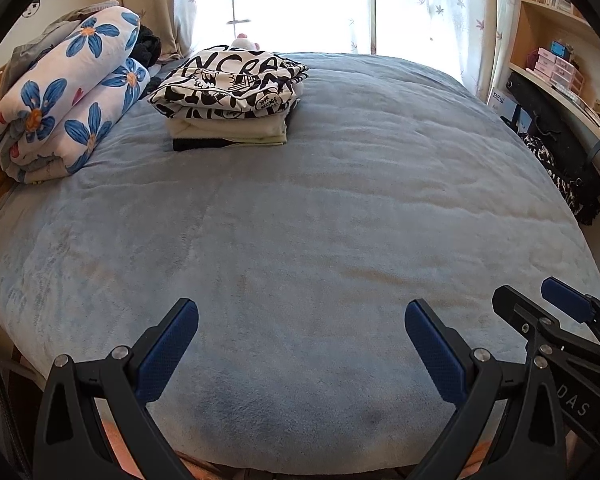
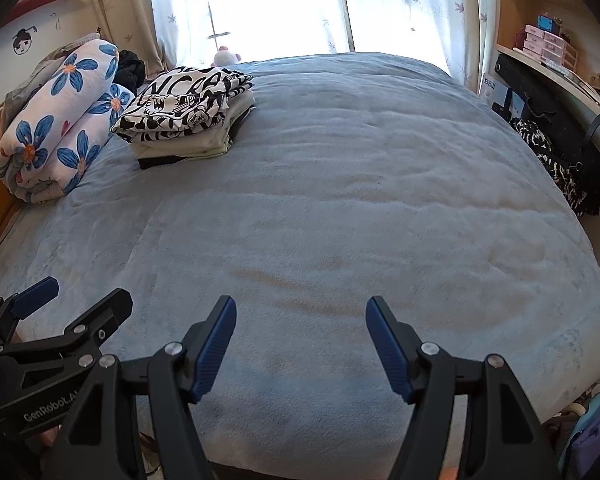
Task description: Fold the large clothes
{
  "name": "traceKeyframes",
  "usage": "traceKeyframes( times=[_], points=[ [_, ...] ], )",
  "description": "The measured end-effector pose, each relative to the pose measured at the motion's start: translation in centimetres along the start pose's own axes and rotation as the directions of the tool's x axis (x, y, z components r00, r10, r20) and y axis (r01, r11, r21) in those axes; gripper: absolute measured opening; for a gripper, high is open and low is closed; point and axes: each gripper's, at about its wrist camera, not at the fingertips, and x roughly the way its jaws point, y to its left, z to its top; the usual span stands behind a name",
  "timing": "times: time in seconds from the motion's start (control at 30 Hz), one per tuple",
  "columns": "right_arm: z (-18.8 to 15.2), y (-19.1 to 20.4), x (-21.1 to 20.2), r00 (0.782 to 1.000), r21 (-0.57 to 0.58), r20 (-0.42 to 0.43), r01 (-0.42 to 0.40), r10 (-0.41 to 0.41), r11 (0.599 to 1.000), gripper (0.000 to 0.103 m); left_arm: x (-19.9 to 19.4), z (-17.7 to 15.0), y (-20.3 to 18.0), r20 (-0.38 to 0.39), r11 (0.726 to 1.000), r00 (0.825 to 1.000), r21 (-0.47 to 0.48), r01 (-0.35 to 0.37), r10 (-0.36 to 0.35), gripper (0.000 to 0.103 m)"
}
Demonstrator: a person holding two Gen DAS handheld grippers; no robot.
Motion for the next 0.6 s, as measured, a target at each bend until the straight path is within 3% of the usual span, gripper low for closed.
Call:
traceKeyframes(
  times=[0.6],
  points=[
    [0.02,0.11,0.09,1.0,0.001,-0.001,0.018,-0.018,1.0,0.068,0.46,0.39,-0.07,-0.018,1.0,1.0,-0.004,0.007,-0.007,0.102]
  ],
)
